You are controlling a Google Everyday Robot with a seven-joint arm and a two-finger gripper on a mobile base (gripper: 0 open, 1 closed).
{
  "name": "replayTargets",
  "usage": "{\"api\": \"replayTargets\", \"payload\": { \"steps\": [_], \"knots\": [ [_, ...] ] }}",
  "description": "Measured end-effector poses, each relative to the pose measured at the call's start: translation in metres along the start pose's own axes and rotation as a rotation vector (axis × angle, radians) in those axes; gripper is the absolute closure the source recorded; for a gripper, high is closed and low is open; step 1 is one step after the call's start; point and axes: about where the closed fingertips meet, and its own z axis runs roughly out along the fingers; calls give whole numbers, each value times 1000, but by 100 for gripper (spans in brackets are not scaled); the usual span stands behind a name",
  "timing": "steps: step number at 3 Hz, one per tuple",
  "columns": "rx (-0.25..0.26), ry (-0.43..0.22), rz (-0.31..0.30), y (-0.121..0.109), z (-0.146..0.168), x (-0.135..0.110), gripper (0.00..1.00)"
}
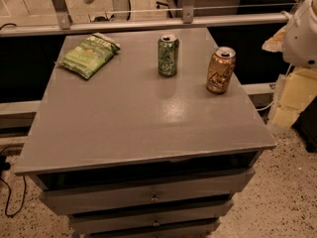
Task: Knock green can over
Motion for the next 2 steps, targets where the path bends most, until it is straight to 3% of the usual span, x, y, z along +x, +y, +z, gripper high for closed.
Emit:
{"api": "replayTargets", "payload": {
  "steps": [1, 2],
  "knots": [
    [0, 0, 0, 0, 0, 0, 0],
    [5, -47, -5, -8, 6, -3, 0]
  ]
}}
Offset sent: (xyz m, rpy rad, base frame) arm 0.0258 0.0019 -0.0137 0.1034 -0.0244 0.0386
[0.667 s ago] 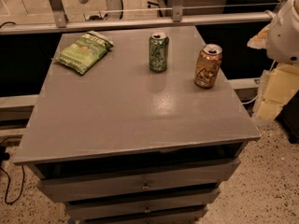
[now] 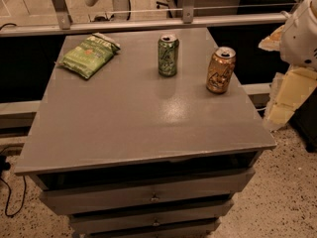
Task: Knock green can over
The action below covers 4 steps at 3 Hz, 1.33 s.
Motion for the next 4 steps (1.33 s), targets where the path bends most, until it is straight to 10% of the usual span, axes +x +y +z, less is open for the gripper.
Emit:
{"api": "replayTargets", "payload": {
  "steps": [4],
  "knots": [
    [83, -237, -74, -103, 54, -76, 0]
  ]
}}
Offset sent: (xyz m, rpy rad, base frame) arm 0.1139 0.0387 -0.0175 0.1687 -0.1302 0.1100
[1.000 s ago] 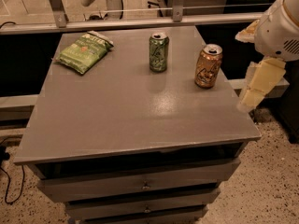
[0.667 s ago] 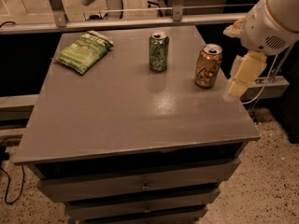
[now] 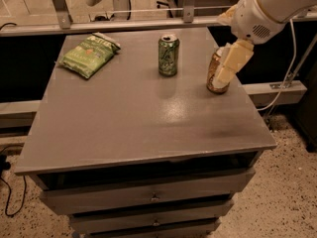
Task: Knock green can over
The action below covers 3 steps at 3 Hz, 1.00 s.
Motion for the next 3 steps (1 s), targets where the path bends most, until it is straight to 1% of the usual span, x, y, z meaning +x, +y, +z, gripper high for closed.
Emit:
{"api": "replayTargets", "payload": {
  "steps": [1, 2, 3],
  "knots": [
    [11, -61, 12, -24, 25, -18, 0],
    [14, -132, 51, -49, 53, -29, 0],
    [8, -208, 104, -71, 81, -40, 0]
  ]
}}
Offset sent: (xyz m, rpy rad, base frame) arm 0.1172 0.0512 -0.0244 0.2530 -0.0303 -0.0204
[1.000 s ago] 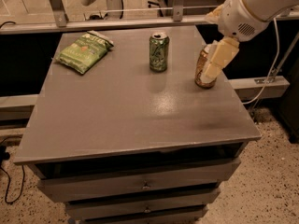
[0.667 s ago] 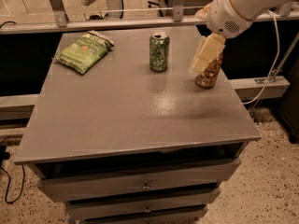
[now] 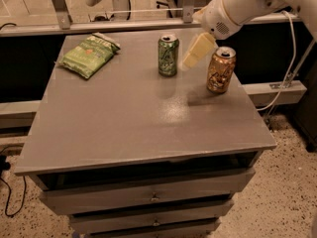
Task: Knock green can over
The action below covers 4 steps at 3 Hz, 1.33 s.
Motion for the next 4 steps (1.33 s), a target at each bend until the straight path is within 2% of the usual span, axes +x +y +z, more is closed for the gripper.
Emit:
{"api": "replayTargets", "payload": {
  "steps": [1, 2, 3, 4],
  "knots": [
    [-23, -74, 50, -13, 29, -10, 0],
    [-67, -135, 94, -18, 55, -17, 0],
    [-122, -183, 131, -14, 73, -20, 0],
    [-188, -236, 151, 0, 75, -27, 0]
  ]
}}
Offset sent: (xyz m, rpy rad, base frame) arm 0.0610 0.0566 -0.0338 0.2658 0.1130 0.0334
